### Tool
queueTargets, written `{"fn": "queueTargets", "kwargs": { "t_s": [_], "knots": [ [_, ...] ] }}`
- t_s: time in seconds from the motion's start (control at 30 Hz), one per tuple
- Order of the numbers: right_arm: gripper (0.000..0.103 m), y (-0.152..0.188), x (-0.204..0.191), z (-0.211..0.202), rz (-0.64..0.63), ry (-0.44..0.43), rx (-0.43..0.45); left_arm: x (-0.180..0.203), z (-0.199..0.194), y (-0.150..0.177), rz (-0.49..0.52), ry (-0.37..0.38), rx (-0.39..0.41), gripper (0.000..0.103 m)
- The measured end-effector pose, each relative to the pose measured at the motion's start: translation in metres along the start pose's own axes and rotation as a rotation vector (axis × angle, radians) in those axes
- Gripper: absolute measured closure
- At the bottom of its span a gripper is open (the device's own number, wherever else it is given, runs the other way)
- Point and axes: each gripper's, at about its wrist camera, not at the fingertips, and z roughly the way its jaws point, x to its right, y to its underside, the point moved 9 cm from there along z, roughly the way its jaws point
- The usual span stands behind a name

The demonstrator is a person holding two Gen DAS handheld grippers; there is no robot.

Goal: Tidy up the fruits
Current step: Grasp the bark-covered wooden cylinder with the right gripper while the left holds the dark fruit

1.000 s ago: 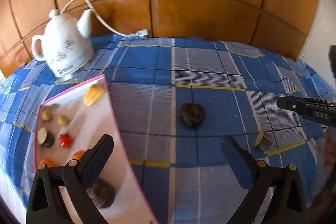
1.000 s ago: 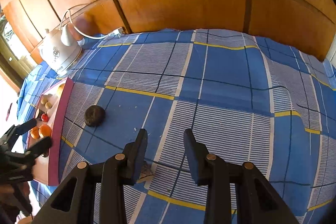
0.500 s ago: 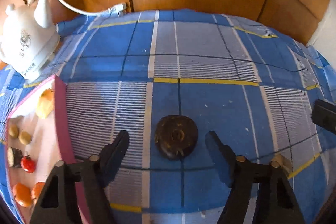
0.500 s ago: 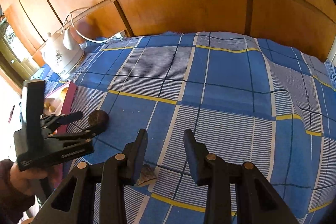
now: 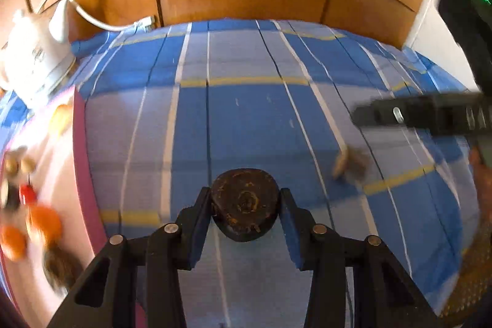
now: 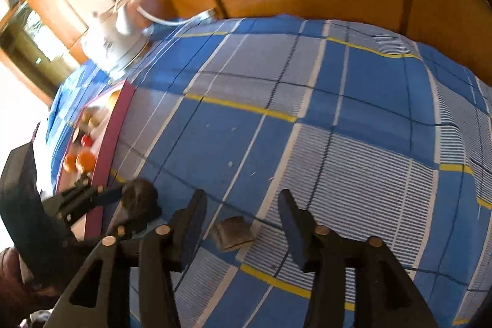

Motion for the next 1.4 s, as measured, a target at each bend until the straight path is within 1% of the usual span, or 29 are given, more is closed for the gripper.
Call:
{"fn": "queueTargets", "kwargs": {
  "t_s": [0.13, 0.2, 0.27, 0.37, 0.47, 0.77, 0.87, 0.9, 0.93, 1.1, 1.23, 1.4],
  "knots": [
    [0.046, 0.008, -0.009, 0.006, -0.056, -0.007, -0.038, 0.010, -0.004, 0.029, 0.009, -0.020, 0.004, 0.059],
    [0.046, 0.015, -0.014, 0.011, -0.093, 0.005, -0.067, 0.012, -0.008, 0.035, 0.019, -0.036, 0.038, 0.059],
    [0.046, 0.021, -0.019, 0.016, -0.136, 0.026, -0.088, 0.011, -0.008, 0.036, 0.012, -0.039, 0.053, 0.059],
    [0.046, 0.025, -0.021, 0.020, -0.167, 0.051, -0.102, 0.009, -0.006, 0.037, -0.002, -0.031, 0.059, 0.059],
    [0.046, 0.028, -0.020, 0.025, -0.186, 0.080, -0.117, 0.008, -0.006, 0.037, -0.006, -0.030, 0.069, 0.059],
    [0.046, 0.037, -0.018, 0.043, -0.223, 0.129, -0.173, 0.007, -0.007, 0.040, -0.024, -0.021, 0.083, 0.058],
    [0.046, 0.036, -0.018, 0.044, -0.241, 0.148, -0.159, 0.006, -0.006, 0.040, -0.031, -0.021, 0.088, 0.058],
    [0.059, 0.035, -0.018, 0.044, -0.250, 0.156, -0.152, 0.006, -0.006, 0.040, -0.032, -0.021, 0.088, 0.058],
    [0.066, 0.034, -0.017, 0.044, -0.266, 0.180, -0.139, 0.006, -0.006, 0.040, -0.034, -0.021, 0.090, 0.058],
    [0.066, 0.036, -0.019, 0.044, -0.289, 0.203, -0.130, 0.007, -0.006, 0.040, -0.024, -0.025, 0.091, 0.058],
    [0.066, 0.037, -0.016, 0.043, -0.252, 0.184, -0.127, 0.009, -0.006, 0.040, -0.002, -0.038, 0.093, 0.058],
    [0.066, 0.036, -0.017, 0.043, -0.259, 0.190, -0.121, 0.009, -0.006, 0.038, 0.004, -0.032, 0.083, 0.059]
  ]
}}
